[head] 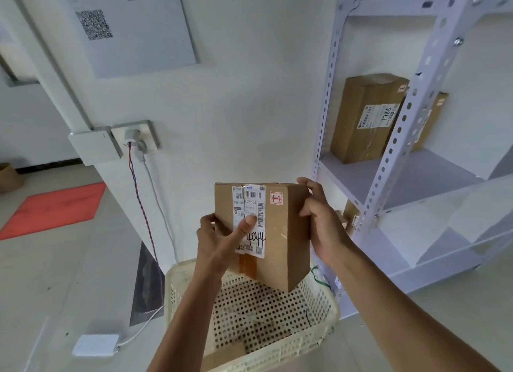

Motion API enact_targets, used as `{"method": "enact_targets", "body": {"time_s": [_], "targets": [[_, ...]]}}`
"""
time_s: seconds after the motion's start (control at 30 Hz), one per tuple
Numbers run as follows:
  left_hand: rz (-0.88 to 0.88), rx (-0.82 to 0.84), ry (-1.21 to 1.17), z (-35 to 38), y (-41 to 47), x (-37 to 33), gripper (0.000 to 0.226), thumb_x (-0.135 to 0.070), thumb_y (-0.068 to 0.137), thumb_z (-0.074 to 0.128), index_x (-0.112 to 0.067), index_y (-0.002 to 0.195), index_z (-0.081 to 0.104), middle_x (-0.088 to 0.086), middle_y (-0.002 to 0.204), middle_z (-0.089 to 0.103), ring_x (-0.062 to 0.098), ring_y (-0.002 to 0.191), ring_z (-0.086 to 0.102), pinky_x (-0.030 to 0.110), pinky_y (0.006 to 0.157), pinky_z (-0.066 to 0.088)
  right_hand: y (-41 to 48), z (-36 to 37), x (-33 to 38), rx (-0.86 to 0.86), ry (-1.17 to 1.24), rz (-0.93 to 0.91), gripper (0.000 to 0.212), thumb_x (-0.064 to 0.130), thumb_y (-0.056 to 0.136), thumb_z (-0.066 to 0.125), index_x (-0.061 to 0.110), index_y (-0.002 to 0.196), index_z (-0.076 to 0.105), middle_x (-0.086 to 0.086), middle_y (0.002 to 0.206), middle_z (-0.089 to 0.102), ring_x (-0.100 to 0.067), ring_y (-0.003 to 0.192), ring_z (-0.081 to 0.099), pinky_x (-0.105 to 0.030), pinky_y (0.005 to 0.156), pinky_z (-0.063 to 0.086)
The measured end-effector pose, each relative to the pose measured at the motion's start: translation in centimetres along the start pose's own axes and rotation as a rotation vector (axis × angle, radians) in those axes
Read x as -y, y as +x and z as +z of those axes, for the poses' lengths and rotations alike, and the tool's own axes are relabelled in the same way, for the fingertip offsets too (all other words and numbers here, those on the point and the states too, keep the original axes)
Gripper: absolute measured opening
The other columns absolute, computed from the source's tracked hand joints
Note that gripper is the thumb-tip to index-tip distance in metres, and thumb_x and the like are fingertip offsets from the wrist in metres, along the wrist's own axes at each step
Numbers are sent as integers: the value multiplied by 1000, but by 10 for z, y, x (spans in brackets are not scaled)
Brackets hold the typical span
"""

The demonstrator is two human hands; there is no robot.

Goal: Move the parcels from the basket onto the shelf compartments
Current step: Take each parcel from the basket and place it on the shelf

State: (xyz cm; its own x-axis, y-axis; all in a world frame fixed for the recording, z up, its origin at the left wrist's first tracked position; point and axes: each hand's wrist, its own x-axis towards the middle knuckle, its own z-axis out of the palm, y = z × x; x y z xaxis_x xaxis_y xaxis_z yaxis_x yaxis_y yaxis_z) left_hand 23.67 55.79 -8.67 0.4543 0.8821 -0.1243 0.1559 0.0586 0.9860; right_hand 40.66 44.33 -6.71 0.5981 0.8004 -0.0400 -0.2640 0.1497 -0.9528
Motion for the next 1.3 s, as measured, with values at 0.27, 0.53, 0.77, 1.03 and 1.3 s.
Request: {"method": "enact_targets", "body": {"time_s": [0.27,0.53,0.77,1.03,1.3], "targets": [[58,-3,-96,-34,-3,7,84,-84,54,86,-46,121,53,1,117,74,23,108,76,58,94,62,-5,18,-1,-73,5,-61,50,23,77,56,34,126,55,4,109,74,-15,97,61,-37,85,43],[88,74,-299,-43,-13,-2,59,-66,97,56,-28,140,49,-3,129,66,15,119,65,24,77,60,-20,30,1,-143,-36,-113,4,23,104,61,23,108,60,5,102,73,-4,86,71,-29,77,47],[108,171,-321,-37,-18,1,65,-76,89,47,-47,147,56,-12,146,63,16,135,59,45,111,50,-34,28,3,-317,-165,-103,14,27,106,57,24,111,69,7,107,76,-4,96,72,-30,81,48],[192,310,-270,-4,-36,-9,61,-73,96,37,-53,153,49,-23,153,57,11,145,51,52,121,40,-55,1,3,-364,-58,9,51,56,111,26,35,116,72,11,110,78,-2,100,72,-20,69,54],[268,397,-208,46,-56,-11,66,-70,101,26,-50,164,30,-20,168,39,9,155,38,58,127,30,-70,-48,19,-378,-53,19,62,69,105,17,43,110,73,11,104,81,-7,98,77,-30,79,57]]}}
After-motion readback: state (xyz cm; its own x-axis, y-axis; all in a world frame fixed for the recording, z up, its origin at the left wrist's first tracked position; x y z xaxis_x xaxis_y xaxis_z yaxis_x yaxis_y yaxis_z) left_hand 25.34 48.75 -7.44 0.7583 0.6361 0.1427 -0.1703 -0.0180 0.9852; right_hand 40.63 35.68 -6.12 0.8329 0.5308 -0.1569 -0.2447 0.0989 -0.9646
